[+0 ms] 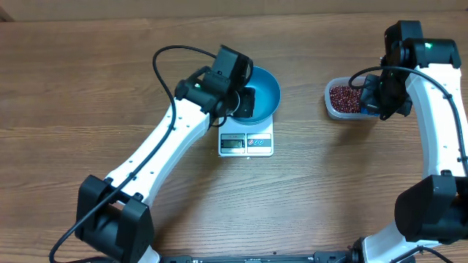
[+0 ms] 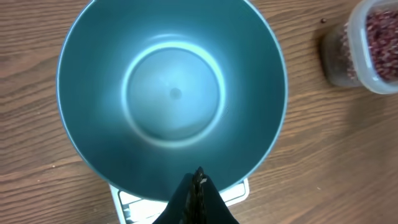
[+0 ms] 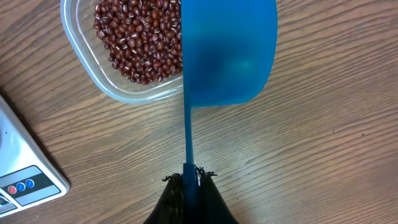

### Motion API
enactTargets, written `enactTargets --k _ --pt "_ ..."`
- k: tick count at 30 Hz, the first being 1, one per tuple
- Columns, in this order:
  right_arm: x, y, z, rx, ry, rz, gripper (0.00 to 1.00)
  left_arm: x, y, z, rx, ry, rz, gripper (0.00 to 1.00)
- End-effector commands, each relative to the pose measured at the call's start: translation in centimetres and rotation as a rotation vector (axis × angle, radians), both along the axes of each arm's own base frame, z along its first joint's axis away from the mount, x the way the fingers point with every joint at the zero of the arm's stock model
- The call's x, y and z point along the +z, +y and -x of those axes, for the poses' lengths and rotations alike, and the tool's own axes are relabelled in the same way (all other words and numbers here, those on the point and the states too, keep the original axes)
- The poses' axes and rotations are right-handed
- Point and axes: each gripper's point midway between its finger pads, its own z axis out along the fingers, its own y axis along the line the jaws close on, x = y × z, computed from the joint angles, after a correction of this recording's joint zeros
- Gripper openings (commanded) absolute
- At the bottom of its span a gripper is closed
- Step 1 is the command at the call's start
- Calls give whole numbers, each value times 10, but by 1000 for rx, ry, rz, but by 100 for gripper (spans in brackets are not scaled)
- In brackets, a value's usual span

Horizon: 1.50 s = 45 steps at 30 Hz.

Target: Scoop item into bowl and weigh 150g on scale

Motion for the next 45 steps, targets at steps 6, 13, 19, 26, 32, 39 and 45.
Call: enactTargets --k 6,13,19,26,32,39,45 --pt "-2 -3 1 -3 10 8 4 -32 12 -16 76 8 -108 4" --pt "-2 -2 2 -3 11 3 4 -37 37 -15 139 3 -226 4" --pt "-2 -1 2 -3 13 1 4 -40 50 -10 158 17 -294 4" --pt "-2 -1 3 -2 18 1 4 -39 65 -13 191 4 -348 4" --pt "-2 -1 3 -3 18 1 4 -40 72 -11 204 12 -372 4" --pt "-2 -1 3 -3 18 1 4 -41 74 -8 210 27 -379 4" --pt "-2 -1 3 -3 15 2 4 -35 77 -9 229 13 -376 4"
